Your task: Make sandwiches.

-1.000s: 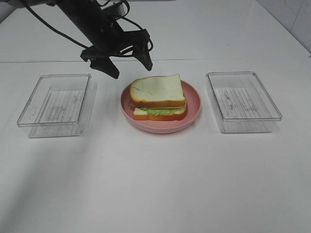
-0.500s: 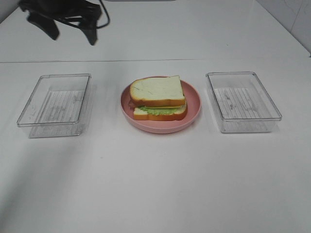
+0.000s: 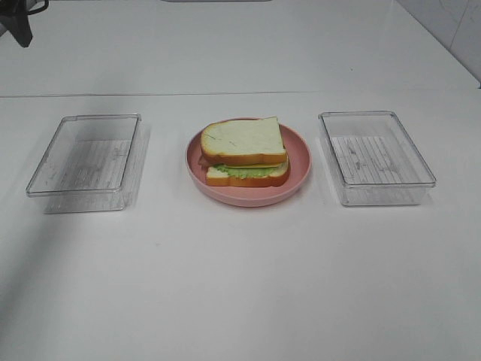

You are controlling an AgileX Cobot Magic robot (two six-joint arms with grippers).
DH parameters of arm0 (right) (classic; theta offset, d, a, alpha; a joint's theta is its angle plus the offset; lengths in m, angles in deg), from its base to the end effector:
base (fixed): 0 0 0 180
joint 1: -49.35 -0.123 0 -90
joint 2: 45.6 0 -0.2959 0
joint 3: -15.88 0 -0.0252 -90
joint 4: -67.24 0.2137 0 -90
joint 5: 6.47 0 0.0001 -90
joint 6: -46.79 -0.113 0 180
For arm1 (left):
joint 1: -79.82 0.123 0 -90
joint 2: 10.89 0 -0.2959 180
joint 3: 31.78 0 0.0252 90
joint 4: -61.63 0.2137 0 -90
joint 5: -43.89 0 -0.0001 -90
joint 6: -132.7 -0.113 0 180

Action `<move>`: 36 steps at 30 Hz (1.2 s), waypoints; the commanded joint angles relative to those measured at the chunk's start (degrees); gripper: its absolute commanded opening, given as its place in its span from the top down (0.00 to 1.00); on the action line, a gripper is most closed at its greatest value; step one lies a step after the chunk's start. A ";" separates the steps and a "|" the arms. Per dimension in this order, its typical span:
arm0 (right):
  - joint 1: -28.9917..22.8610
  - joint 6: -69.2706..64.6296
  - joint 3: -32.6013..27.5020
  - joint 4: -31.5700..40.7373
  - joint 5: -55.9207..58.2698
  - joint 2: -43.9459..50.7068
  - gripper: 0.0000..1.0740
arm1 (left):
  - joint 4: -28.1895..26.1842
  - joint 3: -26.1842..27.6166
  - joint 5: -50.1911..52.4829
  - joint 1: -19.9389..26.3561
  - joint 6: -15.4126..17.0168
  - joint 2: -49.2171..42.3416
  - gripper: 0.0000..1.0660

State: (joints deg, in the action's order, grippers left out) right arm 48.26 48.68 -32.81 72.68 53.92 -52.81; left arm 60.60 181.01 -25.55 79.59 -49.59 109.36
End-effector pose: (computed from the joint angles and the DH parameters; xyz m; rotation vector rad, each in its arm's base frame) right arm -0.0299 0.0088 0.2510 -0.0572 2.0268 0.1045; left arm 0.4057 -0.0035 0.3093 0.0563 2.7376 -0.0147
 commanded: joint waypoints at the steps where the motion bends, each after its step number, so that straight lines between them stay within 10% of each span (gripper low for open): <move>1: 0.17 0.40 -0.11 0.06 -0.23 1.26 0.08 | -0.46 -10.31 -0.17 -0.29 -0.11 -8.48 0.21; 16: 0.17 0.40 -0.11 0.06 -0.23 1.26 0.08 | -0.63 -70.02 16.67 -0.29 0.06 -69.79 0.22; 27: 0.17 0.40 -0.11 0.06 -0.23 1.26 0.08 | -1.32 -81.19 9.97 -0.29 0.57 -105.31 0.22; 36: 0.17 0.40 -0.11 0.06 -0.23 1.26 0.08 | -2.46 -81.36 9.68 -0.29 0.57 -113.85 0.22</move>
State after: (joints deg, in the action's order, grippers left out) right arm 48.26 48.68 -32.81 72.68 53.92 -52.81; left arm 58.48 99.88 -15.98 79.47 -49.42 -3.57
